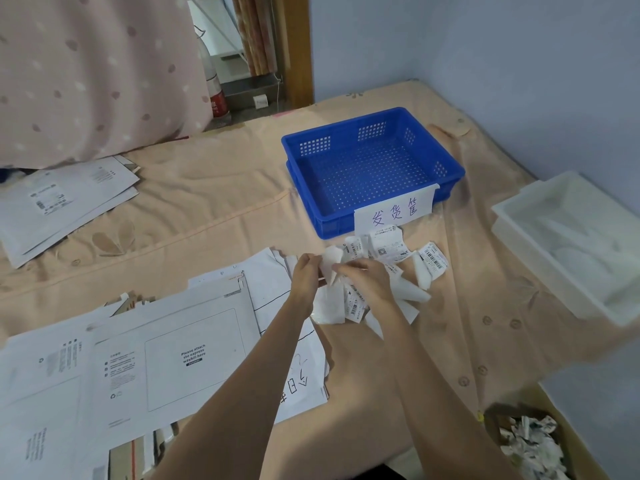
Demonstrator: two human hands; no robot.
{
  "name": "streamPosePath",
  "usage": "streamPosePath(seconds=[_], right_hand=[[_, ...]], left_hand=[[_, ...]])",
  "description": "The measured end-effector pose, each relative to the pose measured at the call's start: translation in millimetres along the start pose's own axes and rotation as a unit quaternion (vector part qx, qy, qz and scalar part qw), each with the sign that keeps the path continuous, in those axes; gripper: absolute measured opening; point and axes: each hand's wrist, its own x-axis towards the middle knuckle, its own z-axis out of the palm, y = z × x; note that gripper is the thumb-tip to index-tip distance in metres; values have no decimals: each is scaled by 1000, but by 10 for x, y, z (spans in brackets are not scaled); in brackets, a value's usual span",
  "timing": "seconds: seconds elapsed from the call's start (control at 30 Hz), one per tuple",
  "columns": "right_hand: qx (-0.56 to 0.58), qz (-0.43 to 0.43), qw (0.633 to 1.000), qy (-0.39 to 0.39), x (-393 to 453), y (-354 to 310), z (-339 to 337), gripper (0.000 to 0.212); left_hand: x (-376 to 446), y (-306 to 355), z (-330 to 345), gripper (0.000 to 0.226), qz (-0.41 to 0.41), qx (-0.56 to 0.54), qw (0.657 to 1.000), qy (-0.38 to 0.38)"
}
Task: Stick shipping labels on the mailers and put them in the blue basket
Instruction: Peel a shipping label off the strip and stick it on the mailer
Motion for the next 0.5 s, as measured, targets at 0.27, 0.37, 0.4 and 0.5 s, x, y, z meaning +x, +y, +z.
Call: streamPosePath(seconds=[0.27, 0.37, 0.4, 0.5], right_hand=[[-62, -68, 994, 56, 17, 29, 98, 20], [-7, -13, 998, 55, 82, 36, 93, 24], [23, 10, 999, 45, 86, 26, 89, 27], [54, 27, 998, 9, 50, 10, 83, 33]], left_hand=[[-30, -4, -39, 11, 21, -13, 999, -24], [-20, 17, -80, 14, 6, -25, 1000, 8], [-10, 19, -89, 16, 2, -18, 1000, 14], [-12, -6, -73, 13, 0, 4, 1000, 23]])
